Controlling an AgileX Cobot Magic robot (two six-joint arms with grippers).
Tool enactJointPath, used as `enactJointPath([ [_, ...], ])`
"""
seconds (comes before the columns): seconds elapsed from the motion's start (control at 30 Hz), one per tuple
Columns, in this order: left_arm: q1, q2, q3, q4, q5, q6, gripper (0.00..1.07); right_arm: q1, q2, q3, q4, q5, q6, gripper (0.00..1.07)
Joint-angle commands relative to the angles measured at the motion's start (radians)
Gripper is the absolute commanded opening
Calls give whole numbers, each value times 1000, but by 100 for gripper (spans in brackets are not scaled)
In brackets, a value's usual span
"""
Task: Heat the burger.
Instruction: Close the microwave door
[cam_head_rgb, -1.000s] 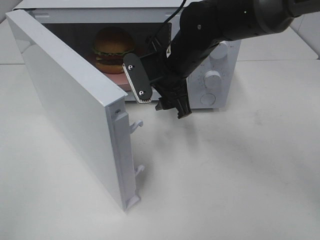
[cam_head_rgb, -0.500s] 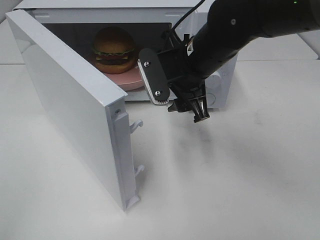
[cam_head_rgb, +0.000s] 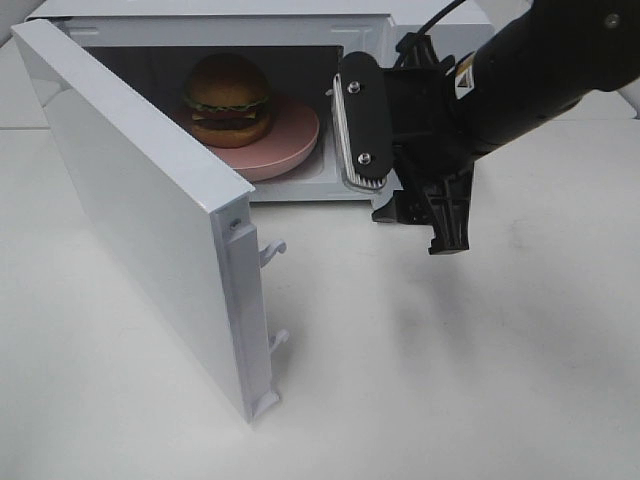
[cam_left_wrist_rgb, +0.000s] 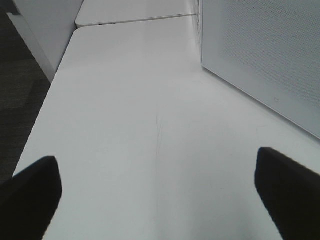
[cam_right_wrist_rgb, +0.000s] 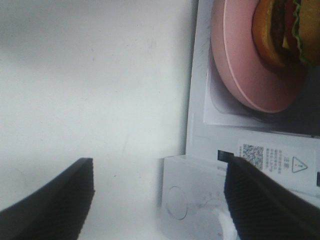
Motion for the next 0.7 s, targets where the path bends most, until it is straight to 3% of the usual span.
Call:
enactJointPath([
  [0.03, -4, -15, 2, -2, -9, -1, 98, -5, -71, 44, 1, 36, 114, 73],
  [0.37, -4, -15, 2, -2, -9, -1, 98, -5, -264, 156, 1, 152, 421, 73],
  [0.7, -4, -15, 2, -2, -9, -1, 98, -5, -510, 200, 0, 425, 1085, 73],
])
